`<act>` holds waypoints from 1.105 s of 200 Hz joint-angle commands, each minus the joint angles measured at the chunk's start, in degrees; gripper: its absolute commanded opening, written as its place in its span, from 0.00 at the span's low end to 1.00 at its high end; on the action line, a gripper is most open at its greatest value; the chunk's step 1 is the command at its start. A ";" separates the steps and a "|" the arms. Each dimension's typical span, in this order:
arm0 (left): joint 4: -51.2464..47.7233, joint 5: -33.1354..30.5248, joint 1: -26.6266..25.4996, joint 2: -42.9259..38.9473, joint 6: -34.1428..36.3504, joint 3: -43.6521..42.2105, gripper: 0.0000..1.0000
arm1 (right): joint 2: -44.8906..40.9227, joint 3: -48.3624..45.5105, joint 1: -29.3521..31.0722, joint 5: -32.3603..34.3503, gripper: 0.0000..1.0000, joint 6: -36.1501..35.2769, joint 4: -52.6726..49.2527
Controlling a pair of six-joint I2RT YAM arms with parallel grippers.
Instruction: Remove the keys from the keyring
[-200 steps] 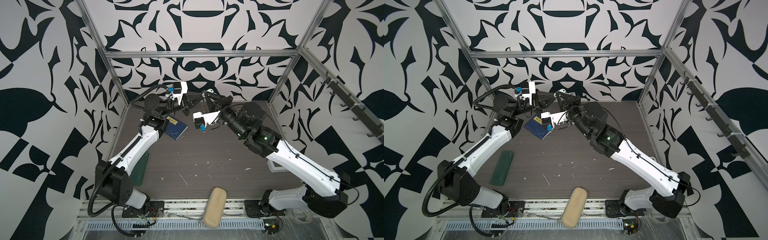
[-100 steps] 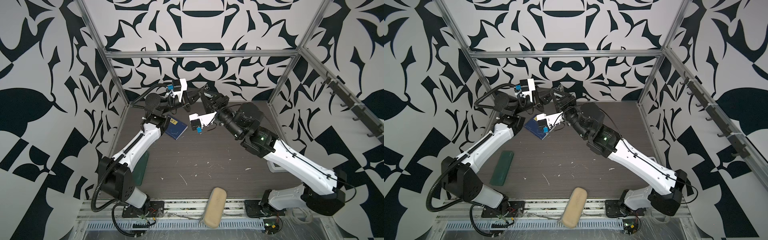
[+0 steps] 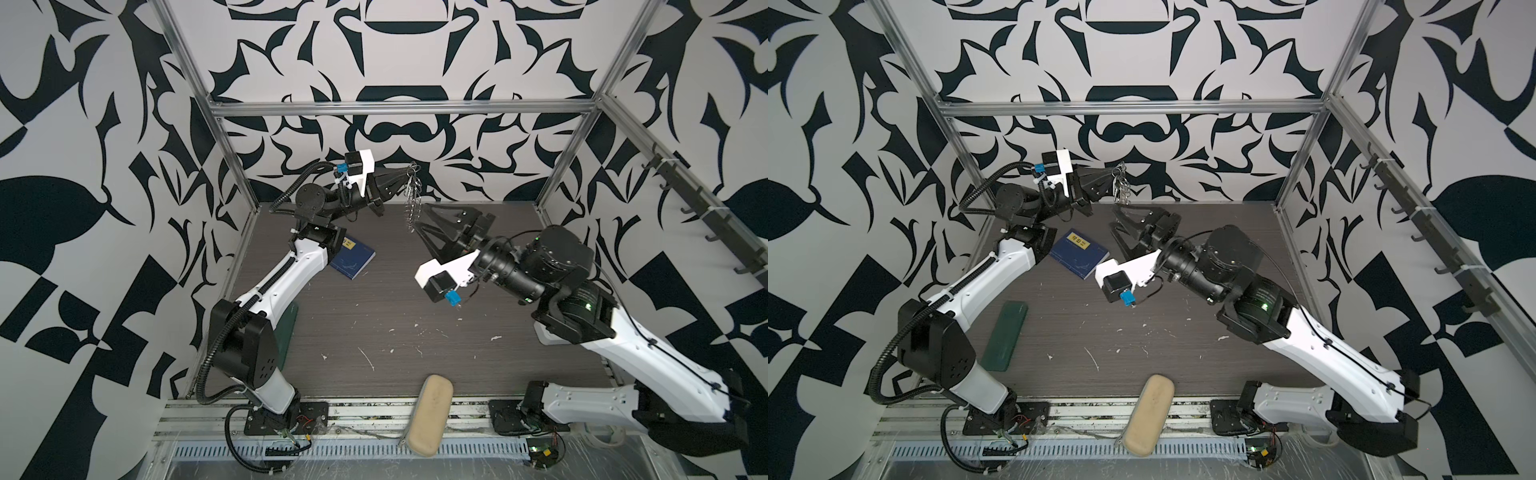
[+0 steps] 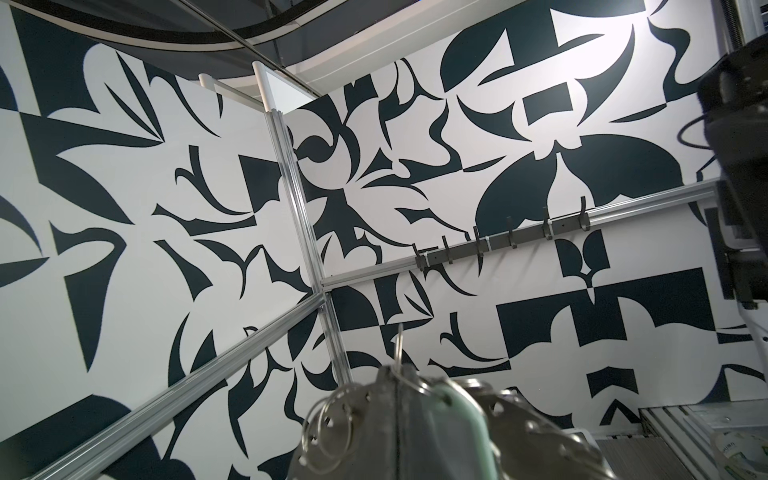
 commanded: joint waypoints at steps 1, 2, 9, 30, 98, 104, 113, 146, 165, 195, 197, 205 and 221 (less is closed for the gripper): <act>5.70 -0.78 0.20 0.06 -2.52 1.93 0.00 | -1.53 4.19 -0.30 -0.37 0.45 11.31 -2.74; 5.76 -0.72 0.24 0.06 -2.58 1.89 0.00 | -1.56 4.33 -0.34 -0.39 0.45 11.64 -2.87; 6.19 -0.59 0.27 0.06 -2.95 1.70 0.00 | -1.75 5.28 -1.02 -0.34 0.45 13.21 -3.80; 7.00 -0.23 0.27 -0.62 -3.38 0.53 0.00 | -1.27 9.74 -5.17 -3.19 0.44 18.08 -11.13; 10.76 0.51 0.27 -7.15 -3.08 -10.32 0.00 | 1.57 13.13 -10.90 -5.41 0.43 26.40 -18.41; 11.40 1.42 0.27 -7.81 -2.20 -11.55 0.00 | 1.66 13.18 -11.17 -6.47 0.42 27.00 -18.99; 12.90 2.25 0.27 -8.82 -0.95 -13.79 0.00 | 1.73 13.17 -11.53 -8.04 0.42 27.73 -20.31; 12.55 9.31 0.27 -12.90 13.71 -24.28 0.00 | 0.44 9.93 -12.02 -12.59 0.40 28.76 -23.77; 11.63 10.45 0.31 -15.28 19.56 -29.34 0.00 | -0.89 6.34 -11.99 -12.90 0.39 28.71 -23.85; -1.43 11.40 0.17 -21.64 36.08 -34.17 0.00 | -2.53 0.00 -11.99 -15.17 0.36 26.84 -22.07; -2.28 11.34 0.18 -22.17 37.53 -34.48 0.00 | -2.59 -0.50 -11.99 -15.28 0.36 26.66 -21.87; -7.81 10.77 0.16 -24.03 43.86 -35.81 0.00 | -2.71 -2.12 -12.01 -15.75 0.35 25.77 -21.19; -23.08 8.07 0.04 -27.70 55.79 -35.96 0.00 | -2.41 -4.32 -12.02 -16.38 0.32 23.35 -20.54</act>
